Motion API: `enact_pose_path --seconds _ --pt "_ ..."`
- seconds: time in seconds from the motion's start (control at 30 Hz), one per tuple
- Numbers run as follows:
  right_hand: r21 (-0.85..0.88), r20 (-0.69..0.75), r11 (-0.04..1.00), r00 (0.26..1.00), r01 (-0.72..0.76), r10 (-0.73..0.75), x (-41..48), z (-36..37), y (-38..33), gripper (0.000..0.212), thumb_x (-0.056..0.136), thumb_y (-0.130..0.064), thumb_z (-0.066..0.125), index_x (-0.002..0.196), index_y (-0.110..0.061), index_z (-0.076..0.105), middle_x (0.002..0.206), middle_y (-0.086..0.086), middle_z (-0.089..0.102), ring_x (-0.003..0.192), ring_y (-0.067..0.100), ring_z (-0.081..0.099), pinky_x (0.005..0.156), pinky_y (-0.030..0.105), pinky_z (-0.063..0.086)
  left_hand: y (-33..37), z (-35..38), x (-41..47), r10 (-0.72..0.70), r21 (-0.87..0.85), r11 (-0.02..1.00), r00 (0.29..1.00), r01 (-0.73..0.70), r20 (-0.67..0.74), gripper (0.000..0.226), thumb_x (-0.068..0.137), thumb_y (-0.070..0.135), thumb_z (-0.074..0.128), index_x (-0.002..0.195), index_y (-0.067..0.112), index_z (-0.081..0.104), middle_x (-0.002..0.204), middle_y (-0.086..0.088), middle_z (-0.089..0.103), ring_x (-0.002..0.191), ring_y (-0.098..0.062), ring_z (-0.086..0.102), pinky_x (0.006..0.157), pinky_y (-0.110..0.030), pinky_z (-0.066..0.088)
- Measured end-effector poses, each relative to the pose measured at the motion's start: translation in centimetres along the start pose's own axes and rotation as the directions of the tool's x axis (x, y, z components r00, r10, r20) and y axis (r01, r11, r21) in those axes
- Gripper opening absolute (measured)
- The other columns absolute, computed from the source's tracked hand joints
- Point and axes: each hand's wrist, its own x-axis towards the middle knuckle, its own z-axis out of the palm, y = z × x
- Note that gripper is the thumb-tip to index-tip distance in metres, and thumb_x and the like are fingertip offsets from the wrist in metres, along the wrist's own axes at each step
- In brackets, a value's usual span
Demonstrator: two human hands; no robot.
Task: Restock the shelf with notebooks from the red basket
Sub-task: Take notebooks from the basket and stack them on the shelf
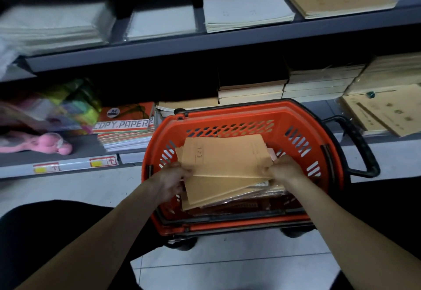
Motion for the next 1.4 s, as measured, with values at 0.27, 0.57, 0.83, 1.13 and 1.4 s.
enact_pose_path --seconds 0.27,0.57,0.83,1.13,1.4 --pt "0.085 -0.03 0.981 0.985 0.174 -0.172 -2.3 -2.8 -1.6 0.021 0.076 0.013 0.067 0.082 -0.006 0.064 0.088 0.013 0.069 0.084 0.025 0.064 0.074 0.034 0.054 4.4 0.1 -2.6 0.505 0.228 0.829 0.858 -0.511 0.091 0.063 0.081 -0.018 0.058 0.127 0.025 0.051 0.114 0.006 0.066 0.104 -0.007 0.061 0.069 -0.02 0.054" --pt "0.289 -0.156 0.874 0.921 0.389 -0.358 -2.5 -1.7 -1.9 0.032 0.08 -0.012 0.077 0.102 -0.03 0.062 0.101 -0.008 0.073 0.096 0.013 0.068 0.085 0.038 0.056 2.2 0.0 -0.3 0.497 0.152 0.859 0.867 -0.489 -0.022 0.05 0.082 -0.016 0.061 0.123 0.012 0.054 0.12 -0.012 0.066 0.116 -0.027 0.06 0.097 -0.041 0.05" --pt "0.279 -0.371 0.815 0.839 0.509 -0.397 -3.9 -3.7 -4.6 0.107 0.073 -0.016 0.084 0.15 -0.044 0.016 0.145 -0.006 0.044 0.128 0.01 0.042 0.102 0.045 0.043 6.4 -0.5 -2.2 0.727 0.202 0.649 0.676 -0.734 0.121 0.024 0.092 -0.002 0.055 0.115 0.003 0.058 0.103 -0.015 0.065 0.093 -0.026 0.063 0.073 -0.027 0.054" --pt "-0.311 -0.309 0.659 0.583 0.685 -0.752 -5.7 -5.3 -6.0 0.03 0.09 -0.024 0.067 0.071 -0.033 0.046 0.062 -0.016 0.058 0.058 0.001 0.054 0.061 0.02 0.046 11.5 0.4 -6.1 0.96 0.62 -0.023 0.157 -0.784 0.234 0.024 0.09 0.007 0.057 0.102 0.028 0.058 0.104 0.015 0.058 0.099 -0.005 0.056 0.085 -0.023 0.045" --pt "0.243 -0.518 0.593 0.62 0.767 -0.589 -7.4 -10.5 -11.1 0.019 0.092 -0.012 0.061 0.095 -0.03 0.066 0.089 -0.017 0.074 0.084 0.001 0.067 0.068 0.025 0.047 13.5 5.1 -8.5 0.795 0.196 0.592 0.607 -0.781 0.019 0.03 0.098 0.028 0.049 0.127 0.033 0.044 0.122 0.015 0.057 0.11 0.007 0.055 0.08 -0.006 0.042"
